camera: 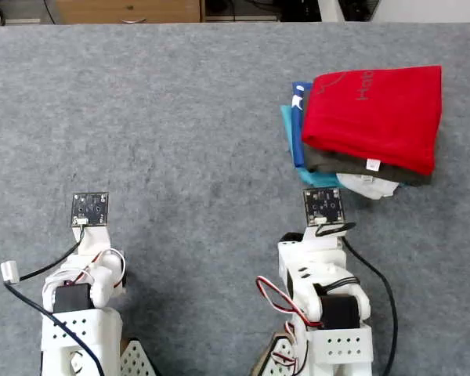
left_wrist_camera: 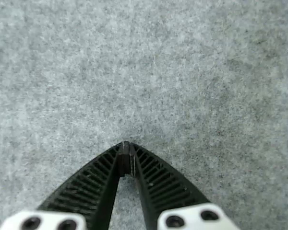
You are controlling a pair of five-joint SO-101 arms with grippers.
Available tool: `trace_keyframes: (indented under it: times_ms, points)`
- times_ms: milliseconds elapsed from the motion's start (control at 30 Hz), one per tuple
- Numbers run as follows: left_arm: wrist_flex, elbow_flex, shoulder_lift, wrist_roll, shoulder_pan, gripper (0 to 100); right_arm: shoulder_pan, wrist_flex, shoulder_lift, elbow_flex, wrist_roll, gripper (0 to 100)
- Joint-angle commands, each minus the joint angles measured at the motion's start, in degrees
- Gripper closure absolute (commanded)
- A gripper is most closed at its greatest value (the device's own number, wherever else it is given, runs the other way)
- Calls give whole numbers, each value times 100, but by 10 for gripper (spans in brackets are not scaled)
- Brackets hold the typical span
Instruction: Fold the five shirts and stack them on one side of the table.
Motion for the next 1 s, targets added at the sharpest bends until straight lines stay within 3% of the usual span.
trace_keyframes:
  times_ms: [0, 967]
  points:
    - [-9, -35, -48, -26, 18, 982, -57, -53, -180, 4, -62, 997]
    - [-9, -35, -48, -26, 18, 982, -40, -132, -180, 4, -44, 997]
